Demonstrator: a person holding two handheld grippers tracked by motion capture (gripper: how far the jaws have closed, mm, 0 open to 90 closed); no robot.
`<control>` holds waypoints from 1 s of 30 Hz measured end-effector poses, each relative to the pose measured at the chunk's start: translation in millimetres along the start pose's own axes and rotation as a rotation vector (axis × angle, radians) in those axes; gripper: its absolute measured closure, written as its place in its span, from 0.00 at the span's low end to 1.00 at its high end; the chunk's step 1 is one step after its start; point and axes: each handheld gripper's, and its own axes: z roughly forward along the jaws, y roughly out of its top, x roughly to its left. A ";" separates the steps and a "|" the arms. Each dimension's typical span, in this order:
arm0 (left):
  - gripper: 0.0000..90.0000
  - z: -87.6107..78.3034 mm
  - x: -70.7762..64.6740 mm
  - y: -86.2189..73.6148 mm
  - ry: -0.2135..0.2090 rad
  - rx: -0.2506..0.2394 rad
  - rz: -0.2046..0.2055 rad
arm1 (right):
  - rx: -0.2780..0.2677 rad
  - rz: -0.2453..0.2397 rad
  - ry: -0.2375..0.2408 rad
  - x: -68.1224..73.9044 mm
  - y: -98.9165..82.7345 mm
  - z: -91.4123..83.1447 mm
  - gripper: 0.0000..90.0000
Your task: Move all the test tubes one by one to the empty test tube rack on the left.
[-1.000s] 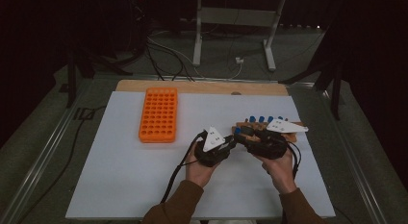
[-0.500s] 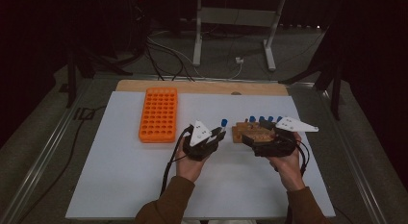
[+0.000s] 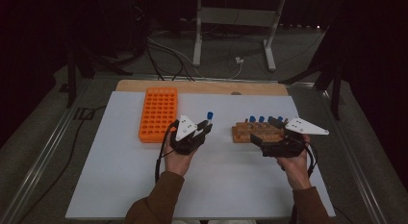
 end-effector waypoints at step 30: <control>0.86 -28.9 67.6 -22.3 0.221 0.005 -0.080 | -0.036 0.036 -0.051 -19.5 -2.1 -22.3 0.00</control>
